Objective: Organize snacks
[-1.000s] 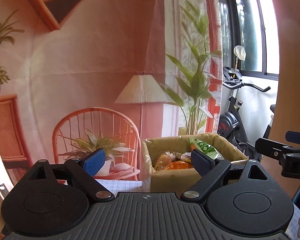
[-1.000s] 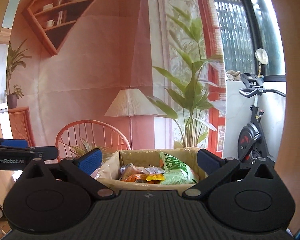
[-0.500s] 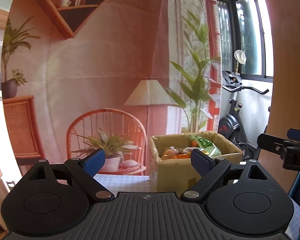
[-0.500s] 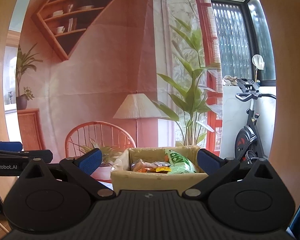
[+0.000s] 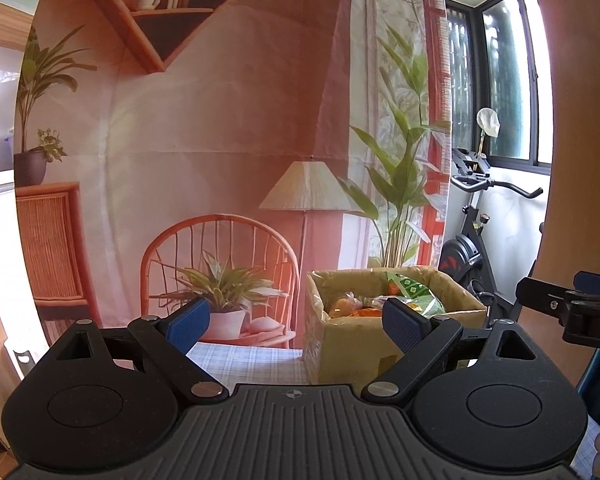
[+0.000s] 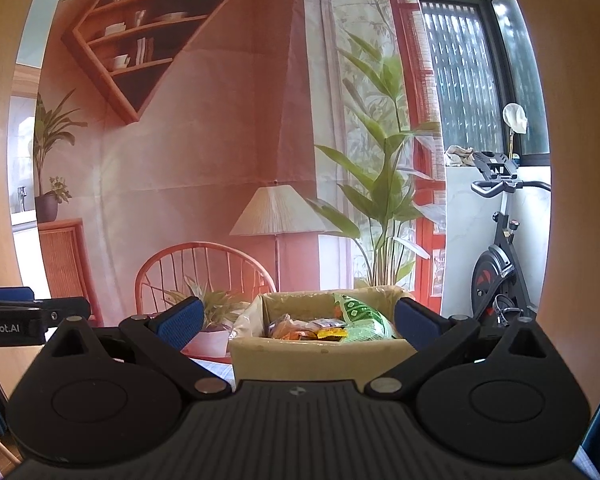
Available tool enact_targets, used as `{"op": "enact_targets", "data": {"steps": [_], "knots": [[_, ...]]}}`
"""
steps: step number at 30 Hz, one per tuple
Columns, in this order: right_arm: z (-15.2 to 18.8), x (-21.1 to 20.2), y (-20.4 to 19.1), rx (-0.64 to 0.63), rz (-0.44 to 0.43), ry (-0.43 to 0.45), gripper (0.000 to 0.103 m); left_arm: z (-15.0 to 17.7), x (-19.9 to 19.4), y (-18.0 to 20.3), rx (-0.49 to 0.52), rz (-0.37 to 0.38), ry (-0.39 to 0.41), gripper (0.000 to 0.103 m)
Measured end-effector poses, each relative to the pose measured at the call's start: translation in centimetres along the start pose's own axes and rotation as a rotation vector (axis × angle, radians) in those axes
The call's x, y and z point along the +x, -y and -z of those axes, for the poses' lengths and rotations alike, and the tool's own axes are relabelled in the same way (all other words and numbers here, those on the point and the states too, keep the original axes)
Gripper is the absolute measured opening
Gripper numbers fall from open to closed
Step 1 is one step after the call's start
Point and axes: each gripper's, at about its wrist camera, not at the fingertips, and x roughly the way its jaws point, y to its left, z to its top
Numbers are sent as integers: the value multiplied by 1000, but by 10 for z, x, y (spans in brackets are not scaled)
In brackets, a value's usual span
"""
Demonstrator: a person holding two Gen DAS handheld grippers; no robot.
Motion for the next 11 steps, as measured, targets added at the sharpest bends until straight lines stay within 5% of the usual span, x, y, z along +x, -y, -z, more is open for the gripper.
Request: {"op": "enact_targets", "data": {"steps": [11], "knots": [[2,-2,1,4,4,-7,103,-1,2,-4,-11,-2,0,96]]}}
